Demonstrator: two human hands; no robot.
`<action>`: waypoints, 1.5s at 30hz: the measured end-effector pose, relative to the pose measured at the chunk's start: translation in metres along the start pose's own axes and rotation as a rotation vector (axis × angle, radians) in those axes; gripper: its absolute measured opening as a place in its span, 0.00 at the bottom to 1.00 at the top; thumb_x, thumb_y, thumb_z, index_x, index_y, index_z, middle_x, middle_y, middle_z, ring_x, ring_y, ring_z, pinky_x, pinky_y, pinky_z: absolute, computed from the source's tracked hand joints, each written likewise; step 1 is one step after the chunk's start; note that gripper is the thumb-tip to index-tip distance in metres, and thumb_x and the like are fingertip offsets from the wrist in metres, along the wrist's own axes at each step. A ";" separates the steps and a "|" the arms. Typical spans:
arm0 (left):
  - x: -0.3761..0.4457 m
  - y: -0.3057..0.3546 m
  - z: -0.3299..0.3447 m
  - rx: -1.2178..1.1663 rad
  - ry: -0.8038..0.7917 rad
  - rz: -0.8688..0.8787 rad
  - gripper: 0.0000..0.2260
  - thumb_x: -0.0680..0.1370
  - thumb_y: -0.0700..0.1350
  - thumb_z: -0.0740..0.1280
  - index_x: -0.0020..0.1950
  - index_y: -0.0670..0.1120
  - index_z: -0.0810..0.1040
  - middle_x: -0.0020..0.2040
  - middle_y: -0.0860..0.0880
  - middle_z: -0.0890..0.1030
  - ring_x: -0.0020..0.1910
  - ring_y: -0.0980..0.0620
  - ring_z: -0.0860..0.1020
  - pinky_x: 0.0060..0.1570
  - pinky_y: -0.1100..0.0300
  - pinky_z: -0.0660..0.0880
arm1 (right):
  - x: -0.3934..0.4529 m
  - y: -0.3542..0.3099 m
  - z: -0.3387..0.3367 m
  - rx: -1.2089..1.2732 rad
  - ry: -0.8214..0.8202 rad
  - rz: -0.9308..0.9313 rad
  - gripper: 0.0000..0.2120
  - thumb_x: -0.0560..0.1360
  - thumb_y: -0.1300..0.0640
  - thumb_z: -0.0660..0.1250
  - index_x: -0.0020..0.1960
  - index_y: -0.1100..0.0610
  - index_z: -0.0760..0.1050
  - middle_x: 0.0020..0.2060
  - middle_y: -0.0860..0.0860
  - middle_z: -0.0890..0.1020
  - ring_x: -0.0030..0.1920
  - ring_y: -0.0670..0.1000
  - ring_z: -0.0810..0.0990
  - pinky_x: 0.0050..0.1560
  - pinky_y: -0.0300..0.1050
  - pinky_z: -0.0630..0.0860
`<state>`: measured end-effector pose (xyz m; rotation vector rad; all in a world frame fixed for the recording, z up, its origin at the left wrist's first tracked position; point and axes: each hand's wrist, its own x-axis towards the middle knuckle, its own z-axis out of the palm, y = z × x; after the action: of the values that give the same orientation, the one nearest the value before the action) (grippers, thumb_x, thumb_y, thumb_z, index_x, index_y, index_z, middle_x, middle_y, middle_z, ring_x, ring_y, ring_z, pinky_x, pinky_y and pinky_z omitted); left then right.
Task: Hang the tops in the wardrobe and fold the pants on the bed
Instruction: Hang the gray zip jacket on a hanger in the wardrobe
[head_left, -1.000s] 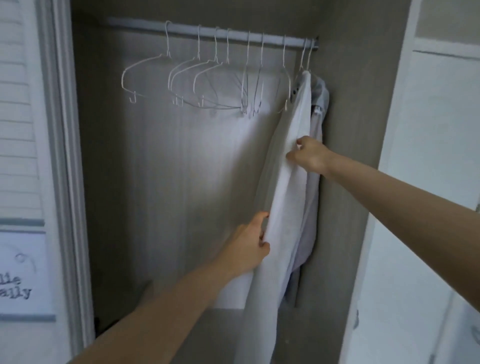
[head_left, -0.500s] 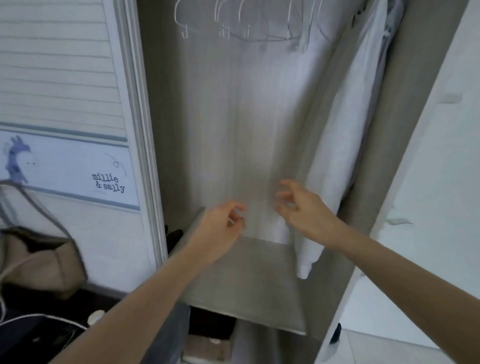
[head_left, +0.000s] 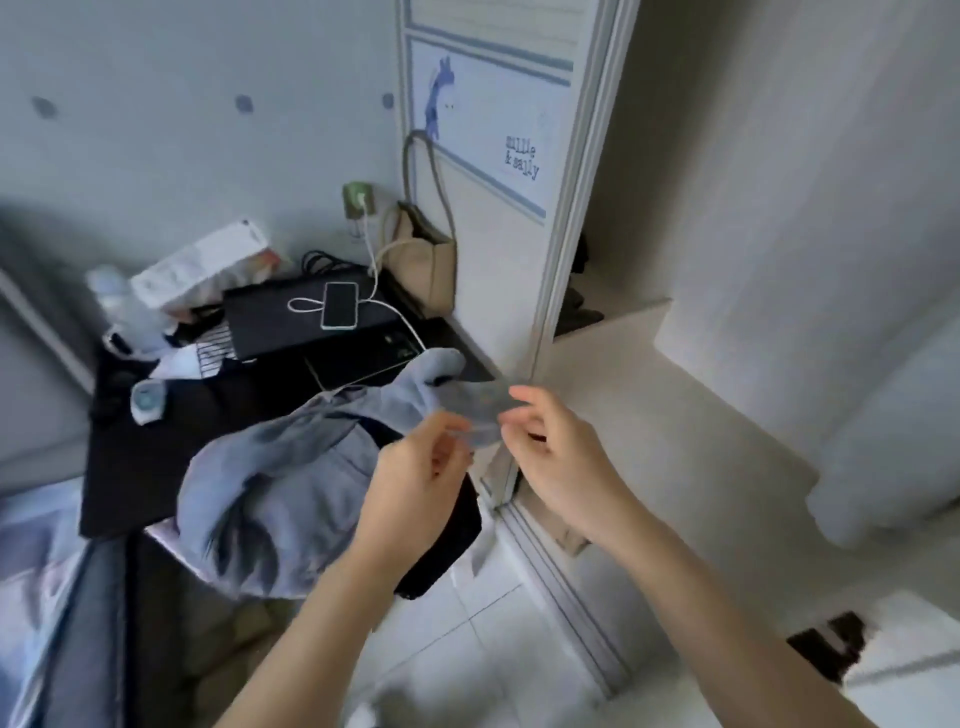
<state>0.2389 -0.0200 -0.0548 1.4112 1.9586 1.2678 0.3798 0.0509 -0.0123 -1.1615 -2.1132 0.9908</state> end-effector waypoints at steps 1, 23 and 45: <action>-0.022 -0.009 -0.007 -0.004 0.056 -0.060 0.07 0.80 0.44 0.63 0.54 0.54 0.77 0.36 0.50 0.82 0.36 0.52 0.80 0.41 0.49 0.78 | -0.009 -0.001 0.012 0.007 -0.052 -0.032 0.19 0.79 0.57 0.63 0.69 0.55 0.68 0.55 0.48 0.80 0.56 0.46 0.78 0.59 0.45 0.74; -0.551 -0.086 -0.106 0.022 1.034 -1.065 0.07 0.77 0.47 0.63 0.47 0.60 0.75 0.34 0.52 0.81 0.36 0.50 0.80 0.42 0.49 0.78 | -0.332 -0.109 0.289 0.004 -1.128 -0.416 0.13 0.78 0.58 0.63 0.62 0.56 0.73 0.47 0.49 0.82 0.49 0.48 0.79 0.50 0.36 0.70; -0.964 -0.168 -0.080 -0.939 1.887 -1.576 0.07 0.80 0.37 0.61 0.55 0.41 0.77 0.53 0.42 0.80 0.50 0.44 0.79 0.55 0.51 0.74 | -0.727 -0.121 0.581 -0.582 -1.764 -0.779 0.15 0.80 0.52 0.60 0.61 0.61 0.70 0.56 0.57 0.78 0.57 0.57 0.76 0.48 0.44 0.68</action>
<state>0.4788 -0.9339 -0.3228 -2.0903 1.4316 1.8485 0.2566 -0.8230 -0.3307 1.0324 -3.7353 1.0481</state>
